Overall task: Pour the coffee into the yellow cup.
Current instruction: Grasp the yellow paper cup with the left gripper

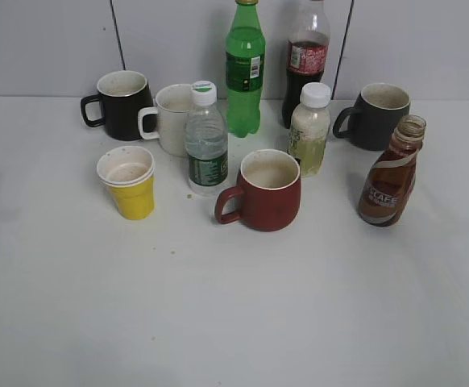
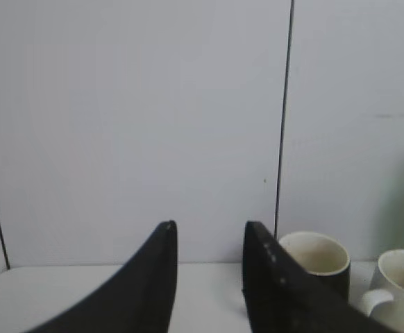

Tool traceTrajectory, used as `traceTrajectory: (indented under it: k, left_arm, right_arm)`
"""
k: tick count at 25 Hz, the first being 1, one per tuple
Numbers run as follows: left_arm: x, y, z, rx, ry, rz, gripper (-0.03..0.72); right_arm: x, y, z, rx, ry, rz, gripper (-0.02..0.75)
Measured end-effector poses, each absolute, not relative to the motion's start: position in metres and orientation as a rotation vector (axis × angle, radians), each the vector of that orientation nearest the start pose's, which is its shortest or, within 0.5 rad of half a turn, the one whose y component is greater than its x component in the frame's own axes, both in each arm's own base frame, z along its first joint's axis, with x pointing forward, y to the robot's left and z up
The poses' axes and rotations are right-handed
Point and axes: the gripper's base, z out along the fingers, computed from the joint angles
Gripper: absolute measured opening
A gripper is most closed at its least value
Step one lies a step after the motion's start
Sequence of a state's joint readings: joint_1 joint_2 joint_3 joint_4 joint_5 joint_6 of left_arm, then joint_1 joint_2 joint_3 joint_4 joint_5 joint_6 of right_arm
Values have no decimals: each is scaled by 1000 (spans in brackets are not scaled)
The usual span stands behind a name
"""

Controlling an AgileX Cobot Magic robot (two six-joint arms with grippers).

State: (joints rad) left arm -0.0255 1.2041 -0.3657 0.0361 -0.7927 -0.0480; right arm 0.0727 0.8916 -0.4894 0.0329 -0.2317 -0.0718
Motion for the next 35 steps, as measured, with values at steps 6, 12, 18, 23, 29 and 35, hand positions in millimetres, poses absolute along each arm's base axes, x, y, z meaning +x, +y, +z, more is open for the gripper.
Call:
traceTrajectory:
  k: [6, 12, 18, 23, 29, 35]
  left_arm:
    - [247, -13, 203, 83, 1670, -83, 259]
    - [258, -30, 167, 289, 1689, -175, 361]
    - [260, -42, 127, 404, 1732, -300, 469]
    - [257, -50, 96, 500, 1821, -384, 566]
    - [270, -59, 72, 626, 1828, -472, 609]
    - [291, -65, 61, 701, 1780, -509, 611]
  right_arm:
    - [229, 22, 281, -200, 1575, 2, 586]
    - [249, 35, 250, -280, 1642, 118, 587]
    - [250, 49, 222, -369, 1653, 241, 587]
    - [243, 46, 196, -330, 1712, 235, 587]
    - [241, 43, 170, -306, 1753, 224, 587]
    - [245, 43, 152, -291, 1793, 227, 587]
